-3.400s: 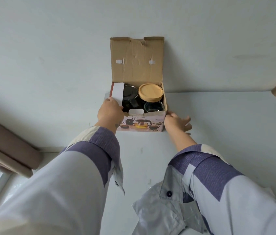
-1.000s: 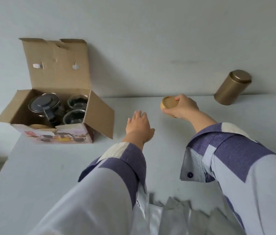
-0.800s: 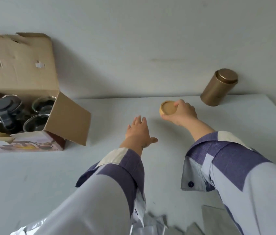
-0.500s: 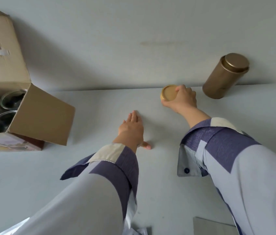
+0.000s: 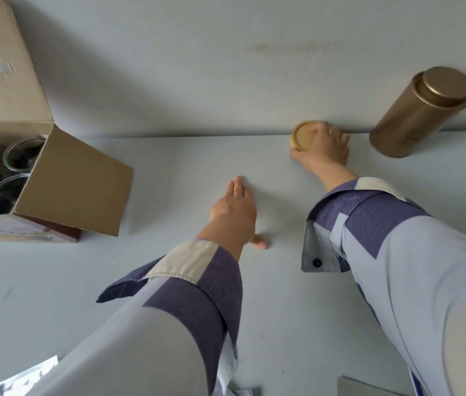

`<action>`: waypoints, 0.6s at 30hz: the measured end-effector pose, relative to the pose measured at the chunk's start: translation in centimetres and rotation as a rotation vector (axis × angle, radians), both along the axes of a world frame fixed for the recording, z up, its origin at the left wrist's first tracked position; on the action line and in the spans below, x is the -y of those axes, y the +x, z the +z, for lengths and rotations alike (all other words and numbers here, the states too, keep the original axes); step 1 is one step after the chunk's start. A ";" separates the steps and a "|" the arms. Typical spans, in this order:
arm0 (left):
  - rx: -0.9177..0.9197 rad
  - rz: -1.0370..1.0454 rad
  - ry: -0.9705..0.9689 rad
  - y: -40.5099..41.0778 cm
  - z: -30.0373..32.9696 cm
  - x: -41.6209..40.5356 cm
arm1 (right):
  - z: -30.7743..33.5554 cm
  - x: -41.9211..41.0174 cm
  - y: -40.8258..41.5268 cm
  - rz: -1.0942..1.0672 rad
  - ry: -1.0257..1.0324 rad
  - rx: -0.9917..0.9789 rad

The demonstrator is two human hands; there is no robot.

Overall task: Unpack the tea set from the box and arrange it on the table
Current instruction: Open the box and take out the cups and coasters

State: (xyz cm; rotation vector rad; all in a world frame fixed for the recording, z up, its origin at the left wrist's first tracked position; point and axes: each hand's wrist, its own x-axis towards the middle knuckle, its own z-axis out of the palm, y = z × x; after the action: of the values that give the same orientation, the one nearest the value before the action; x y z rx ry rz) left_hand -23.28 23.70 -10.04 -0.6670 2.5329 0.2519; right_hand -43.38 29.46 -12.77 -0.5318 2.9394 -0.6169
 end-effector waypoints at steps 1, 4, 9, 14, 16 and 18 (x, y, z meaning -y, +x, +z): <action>-0.004 0.000 -0.001 0.0 0.0 0.0 | 0.0 0.1 -0.1 0.006 0.008 0.003; 0.003 0.014 0.005 0.0 0.0 0.1 | 0.3 0.0 -0.1 0.023 0.016 0.041; 0.027 0.008 -0.005 -0.2 0.1 0.1 | 2.5 -0.8 0.8 0.025 0.031 0.118; 0.001 0.026 0.020 0.5 0.5 0.1 | 4.0 -2.3 5.4 0.089 0.055 0.111; -0.084 0.038 0.039 1.8 0.6 0.5 | 4.7 -2.6 7.6 0.112 0.032 0.138; -0.171 0.056 0.026 3.4 1.2 1.3 | 5.7 -2.4 9.6 0.129 -0.011 0.139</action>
State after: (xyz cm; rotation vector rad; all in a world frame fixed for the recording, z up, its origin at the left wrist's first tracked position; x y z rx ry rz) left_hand -19.89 22.39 -8.86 -0.7361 2.6706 0.3752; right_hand -33.75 31.85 -7.12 -0.6459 2.7486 -0.6283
